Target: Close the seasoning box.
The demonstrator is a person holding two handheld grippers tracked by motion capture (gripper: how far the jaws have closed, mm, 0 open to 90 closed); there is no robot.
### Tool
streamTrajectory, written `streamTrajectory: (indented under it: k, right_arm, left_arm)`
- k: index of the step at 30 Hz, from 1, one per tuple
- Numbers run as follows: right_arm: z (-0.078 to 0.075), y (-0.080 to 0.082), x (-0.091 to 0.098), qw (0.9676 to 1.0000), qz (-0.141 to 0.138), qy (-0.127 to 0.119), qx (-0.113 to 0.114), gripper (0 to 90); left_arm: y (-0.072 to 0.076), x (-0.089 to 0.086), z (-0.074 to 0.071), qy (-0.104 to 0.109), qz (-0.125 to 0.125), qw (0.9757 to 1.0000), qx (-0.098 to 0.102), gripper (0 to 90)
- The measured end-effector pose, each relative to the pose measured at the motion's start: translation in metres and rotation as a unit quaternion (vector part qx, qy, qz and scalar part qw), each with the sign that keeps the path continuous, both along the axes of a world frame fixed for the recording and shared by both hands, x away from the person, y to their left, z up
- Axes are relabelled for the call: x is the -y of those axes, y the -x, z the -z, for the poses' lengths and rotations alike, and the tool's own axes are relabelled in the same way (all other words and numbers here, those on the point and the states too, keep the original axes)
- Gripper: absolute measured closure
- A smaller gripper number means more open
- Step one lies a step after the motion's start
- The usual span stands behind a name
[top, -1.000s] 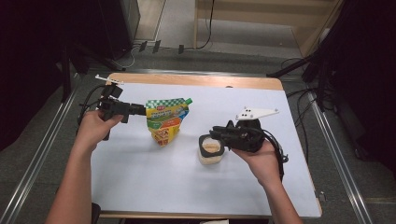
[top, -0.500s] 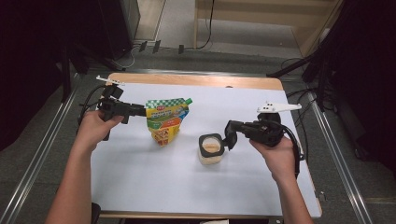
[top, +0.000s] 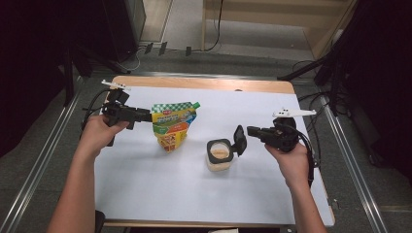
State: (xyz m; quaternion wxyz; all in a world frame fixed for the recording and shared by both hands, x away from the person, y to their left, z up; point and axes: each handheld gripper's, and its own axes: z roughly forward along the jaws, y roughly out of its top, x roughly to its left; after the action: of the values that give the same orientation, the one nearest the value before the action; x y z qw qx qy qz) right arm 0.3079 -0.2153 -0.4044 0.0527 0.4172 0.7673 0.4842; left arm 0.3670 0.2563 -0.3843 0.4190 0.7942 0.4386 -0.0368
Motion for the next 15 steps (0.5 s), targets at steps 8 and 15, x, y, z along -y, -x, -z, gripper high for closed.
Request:
streamTrajectory:
  k: [8, 15]
  right_arm:
    - [0.015, -0.003, -0.015, 0.9996, -0.018, 0.009, -0.021, 90.0]
    - [0.012, -0.002, -0.017, 0.9995, -0.021, 0.004, -0.022, 90.0]
  left_arm:
    - [0.000, -0.001, -0.001, 0.004, -0.002, 1.0000, 0.002, 42.0]
    - [0.000, -0.002, -0.001, 0.007, -0.002, 1.0000, 0.003, 41.8]
